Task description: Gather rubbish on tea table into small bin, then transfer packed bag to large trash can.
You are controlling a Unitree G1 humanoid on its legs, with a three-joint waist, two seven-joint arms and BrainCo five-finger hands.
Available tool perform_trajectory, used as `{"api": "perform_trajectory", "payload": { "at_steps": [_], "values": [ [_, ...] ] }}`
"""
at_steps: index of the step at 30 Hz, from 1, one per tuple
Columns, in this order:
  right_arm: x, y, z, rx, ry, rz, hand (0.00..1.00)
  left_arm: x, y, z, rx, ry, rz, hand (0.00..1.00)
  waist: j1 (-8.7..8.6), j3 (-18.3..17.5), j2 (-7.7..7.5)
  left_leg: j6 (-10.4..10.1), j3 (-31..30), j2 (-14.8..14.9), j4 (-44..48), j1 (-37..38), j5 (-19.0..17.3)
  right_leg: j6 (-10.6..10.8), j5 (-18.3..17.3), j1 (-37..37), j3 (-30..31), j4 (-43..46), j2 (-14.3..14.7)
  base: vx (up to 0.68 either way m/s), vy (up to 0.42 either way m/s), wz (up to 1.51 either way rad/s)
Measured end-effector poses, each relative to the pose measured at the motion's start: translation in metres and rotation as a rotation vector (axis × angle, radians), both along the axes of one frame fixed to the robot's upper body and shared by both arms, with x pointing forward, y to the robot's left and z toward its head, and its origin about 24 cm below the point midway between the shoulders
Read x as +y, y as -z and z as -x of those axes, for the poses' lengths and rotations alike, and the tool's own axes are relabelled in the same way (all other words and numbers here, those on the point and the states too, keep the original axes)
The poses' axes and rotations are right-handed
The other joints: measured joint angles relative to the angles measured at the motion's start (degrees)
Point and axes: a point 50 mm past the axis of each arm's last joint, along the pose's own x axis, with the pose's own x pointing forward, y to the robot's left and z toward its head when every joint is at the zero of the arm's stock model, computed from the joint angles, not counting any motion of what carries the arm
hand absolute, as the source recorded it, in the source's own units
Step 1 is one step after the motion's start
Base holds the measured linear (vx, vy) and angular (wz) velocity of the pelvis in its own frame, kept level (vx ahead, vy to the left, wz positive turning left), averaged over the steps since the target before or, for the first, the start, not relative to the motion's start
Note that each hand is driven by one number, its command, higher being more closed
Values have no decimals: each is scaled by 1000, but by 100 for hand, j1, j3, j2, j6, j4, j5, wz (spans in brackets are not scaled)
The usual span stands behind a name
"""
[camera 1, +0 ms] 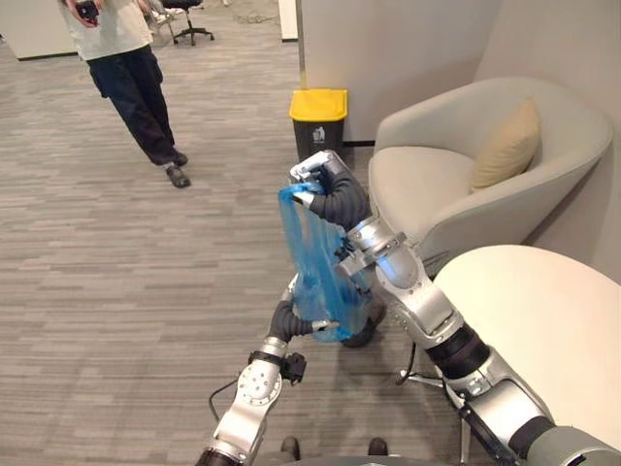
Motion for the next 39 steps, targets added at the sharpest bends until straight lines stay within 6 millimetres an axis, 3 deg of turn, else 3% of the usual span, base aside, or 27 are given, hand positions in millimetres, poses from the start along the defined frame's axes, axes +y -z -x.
{"api": "perform_trajectory", "payload": {
  "at_steps": [8,9,14,20,21,26,31,37,39],
  "values": [
    [39,10,29,69,-185,-4,100,-17,-26,-21,-109,-125,1,0,100,-33,-25,-87,-41,83,-1,76,55,-18,12,55,-44,-11,83,-11,-18,2],
    [43,12,32,78,-204,-1,100,-18,-26,-21,-113,-140,-8,100,104,-38,-32,-89,-75,83,-1,76,55,-19,12,74,-69,-20,81,-39,-5,11],
    [56,14,44,101,-265,1,100,-13,-11,-23,-44,-183,-75,100,120,-93,-37,-103,-124,91,-1,60,64,-25,17,104,-96,-79,82,-38,-1,5],
    [69,14,56,127,-342,-8,100,-17,-16,-34,-52,-165,-86,100,108,-98,-46,-114,-149,110,28,40,70,-25,16,106,-107,-78,84,-17,-1,1],
    [69,14,57,127,-343,-8,0,-16,-16,-35,-52,-167,-84,100,107,-98,-46,-115,-149,111,28,40,70,-24,15,105,-107,-78,85,0,0,0],
    [67,16,55,117,-346,9,0,-10,-15,-36,-36,-183,-64,100,100,-99,-48,-114,-152,111,25,38,70,-21,12,105,-108,-77,83,0,0,0],
    [52,25,44,40,-274,113,0,8,-8,-33,11,-247,-19,100,79,-103,-54,-109,-149,100,-8,56,73,-1,-1,105,-116,-74,69,0,0,0],
    [16,45,24,-134,-83,353,0,39,5,-9,70,-362,57,100,58,-130,-97,-109,-153,70,-44,75,73,11,-9,129,-130,-74,36,0,1,1],
    [-4,56,17,-165,5,427,0,49,9,1,88,-400,82,100,61,-139,-113,-109,-200,59,-45,92,73,18,-15,174,-182,-74,20,-1,0,11]
  ]
}}
